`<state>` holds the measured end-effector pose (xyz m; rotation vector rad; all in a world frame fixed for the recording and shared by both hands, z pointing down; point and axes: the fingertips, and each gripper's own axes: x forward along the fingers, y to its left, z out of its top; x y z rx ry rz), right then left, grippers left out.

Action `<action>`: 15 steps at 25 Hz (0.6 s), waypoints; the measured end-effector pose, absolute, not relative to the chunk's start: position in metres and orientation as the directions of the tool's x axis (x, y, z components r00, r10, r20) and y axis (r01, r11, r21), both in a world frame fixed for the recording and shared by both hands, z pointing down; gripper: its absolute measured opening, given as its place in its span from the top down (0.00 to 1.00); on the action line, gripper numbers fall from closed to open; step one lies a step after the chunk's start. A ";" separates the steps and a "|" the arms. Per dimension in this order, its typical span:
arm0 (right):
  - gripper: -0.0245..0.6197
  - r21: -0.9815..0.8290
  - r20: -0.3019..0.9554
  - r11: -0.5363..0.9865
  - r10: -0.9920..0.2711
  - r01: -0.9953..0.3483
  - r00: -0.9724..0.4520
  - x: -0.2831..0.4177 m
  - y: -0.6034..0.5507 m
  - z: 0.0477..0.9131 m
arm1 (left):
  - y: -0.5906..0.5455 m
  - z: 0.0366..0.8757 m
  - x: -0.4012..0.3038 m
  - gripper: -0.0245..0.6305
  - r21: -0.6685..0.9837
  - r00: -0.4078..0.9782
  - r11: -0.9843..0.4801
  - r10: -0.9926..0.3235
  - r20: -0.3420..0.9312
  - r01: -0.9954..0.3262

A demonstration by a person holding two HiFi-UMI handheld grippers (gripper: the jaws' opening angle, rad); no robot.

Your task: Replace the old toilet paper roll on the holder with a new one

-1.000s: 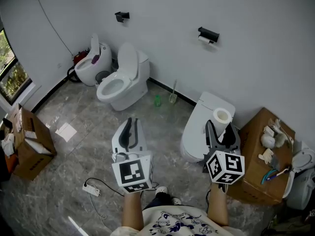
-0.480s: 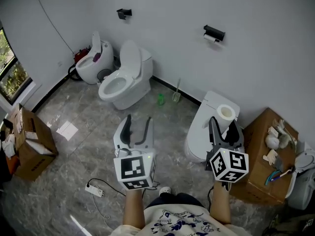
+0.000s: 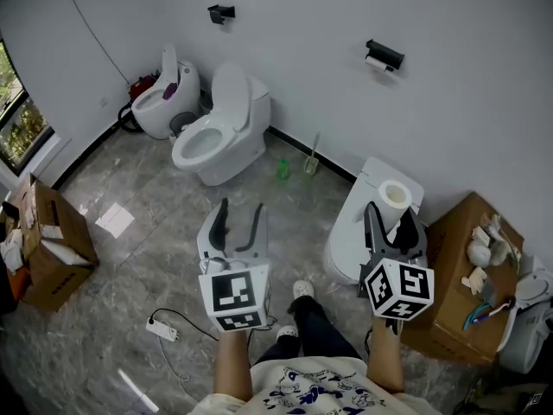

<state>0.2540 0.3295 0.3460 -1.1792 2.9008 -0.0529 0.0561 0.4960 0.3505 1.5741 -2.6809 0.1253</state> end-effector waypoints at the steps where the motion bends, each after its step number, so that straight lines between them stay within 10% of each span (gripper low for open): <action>1: 0.51 -0.031 0.005 0.718 -0.696 -0.696 -0.718 0.251 0.326 0.347 | 0.494 0.351 0.053 0.62 -0.052 -0.489 0.487 -0.869 0.068 -0.872; 15: 0.51 -0.011 -0.003 0.731 -0.683 -0.682 -0.731 0.159 0.227 0.355 | 0.411 0.364 -0.030 0.62 -0.067 -0.530 0.526 -0.843 0.088 -0.848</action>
